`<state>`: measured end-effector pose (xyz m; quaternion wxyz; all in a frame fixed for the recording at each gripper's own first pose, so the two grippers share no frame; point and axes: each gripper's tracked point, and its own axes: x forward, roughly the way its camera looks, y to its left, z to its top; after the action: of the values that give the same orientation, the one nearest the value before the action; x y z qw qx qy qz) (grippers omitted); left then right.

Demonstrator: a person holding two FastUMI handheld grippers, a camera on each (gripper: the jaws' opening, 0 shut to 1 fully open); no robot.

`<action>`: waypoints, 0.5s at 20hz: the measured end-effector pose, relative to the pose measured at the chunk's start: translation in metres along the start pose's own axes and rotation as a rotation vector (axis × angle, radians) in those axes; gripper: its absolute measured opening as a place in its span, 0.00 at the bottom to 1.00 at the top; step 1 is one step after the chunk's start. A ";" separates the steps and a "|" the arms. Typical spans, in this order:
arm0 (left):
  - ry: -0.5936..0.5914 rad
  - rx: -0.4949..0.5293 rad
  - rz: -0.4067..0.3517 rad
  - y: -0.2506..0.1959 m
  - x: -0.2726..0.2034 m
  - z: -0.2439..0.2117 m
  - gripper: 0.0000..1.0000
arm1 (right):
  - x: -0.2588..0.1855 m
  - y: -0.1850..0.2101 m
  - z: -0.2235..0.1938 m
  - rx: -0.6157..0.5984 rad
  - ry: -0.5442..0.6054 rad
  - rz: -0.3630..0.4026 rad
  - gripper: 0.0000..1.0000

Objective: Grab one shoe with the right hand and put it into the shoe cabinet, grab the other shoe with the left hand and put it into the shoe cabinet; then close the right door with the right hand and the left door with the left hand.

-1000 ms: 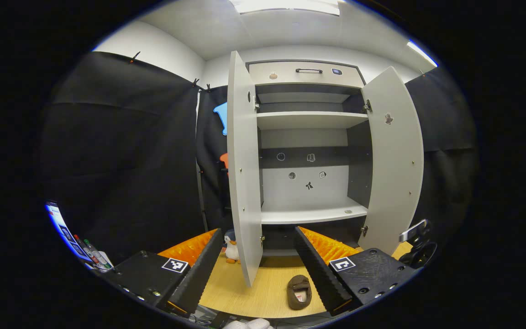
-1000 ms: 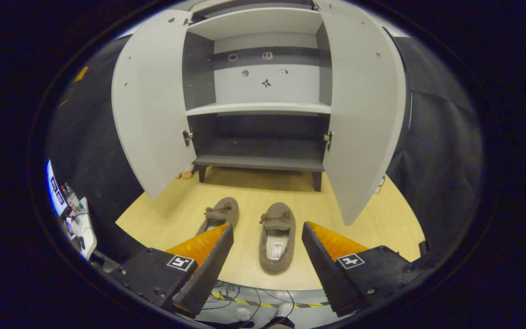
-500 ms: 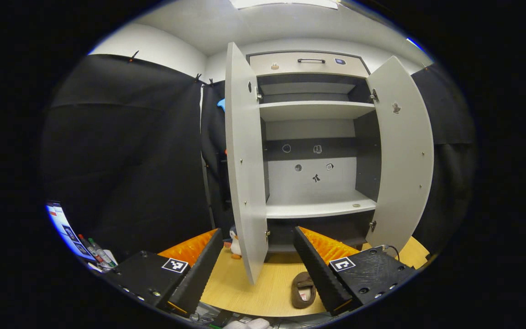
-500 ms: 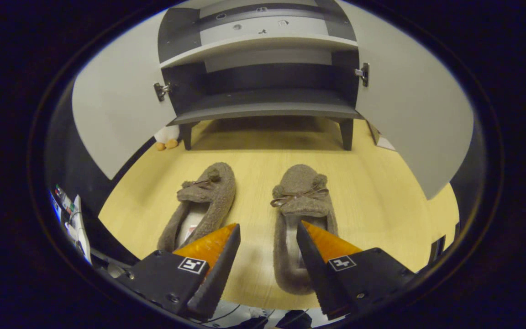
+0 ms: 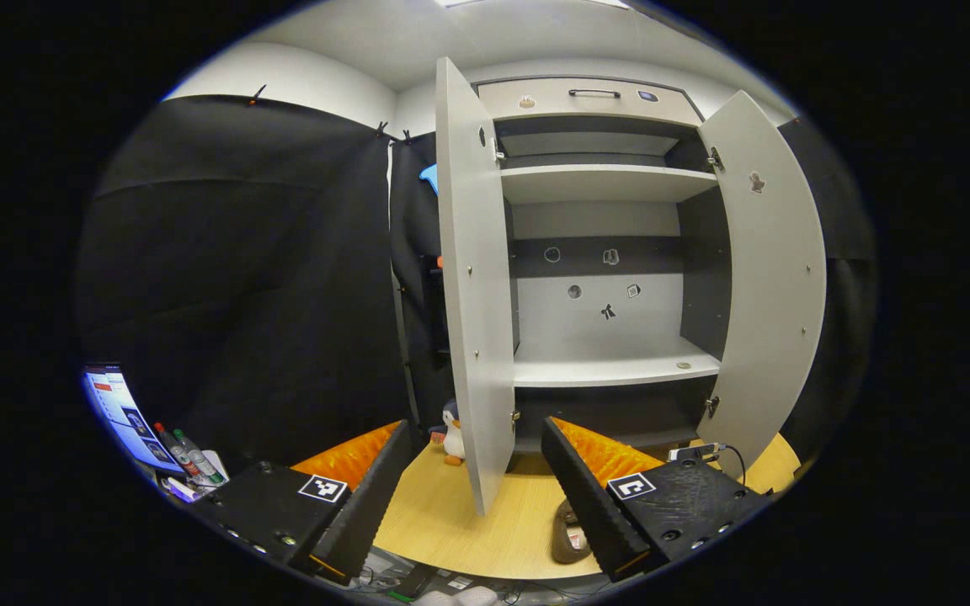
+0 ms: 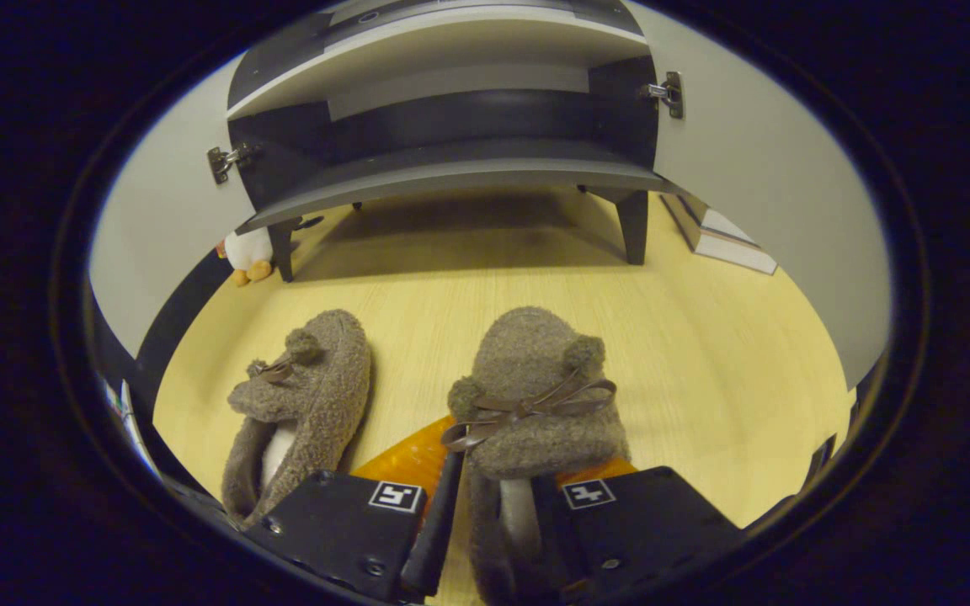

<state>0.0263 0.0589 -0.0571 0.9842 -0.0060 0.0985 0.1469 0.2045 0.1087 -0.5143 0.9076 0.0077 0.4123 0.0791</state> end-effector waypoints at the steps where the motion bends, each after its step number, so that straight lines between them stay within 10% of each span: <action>1: 0.008 0.000 -0.003 0.000 0.001 -0.003 0.96 | 0.000 0.003 -0.002 0.016 0.010 0.011 0.34; 5: 0.007 0.002 -0.030 -0.006 0.004 -0.003 0.96 | -0.002 0.006 0.001 0.043 0.029 0.016 0.08; 10: -0.038 -0.007 -0.058 -0.010 0.007 0.011 0.96 | -0.032 0.009 0.029 0.018 -0.023 0.036 0.06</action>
<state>0.0381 0.0517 -0.0476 0.9897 -0.0095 0.0790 0.1189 0.2041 0.1143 -0.4709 0.9106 0.0239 0.4022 0.0917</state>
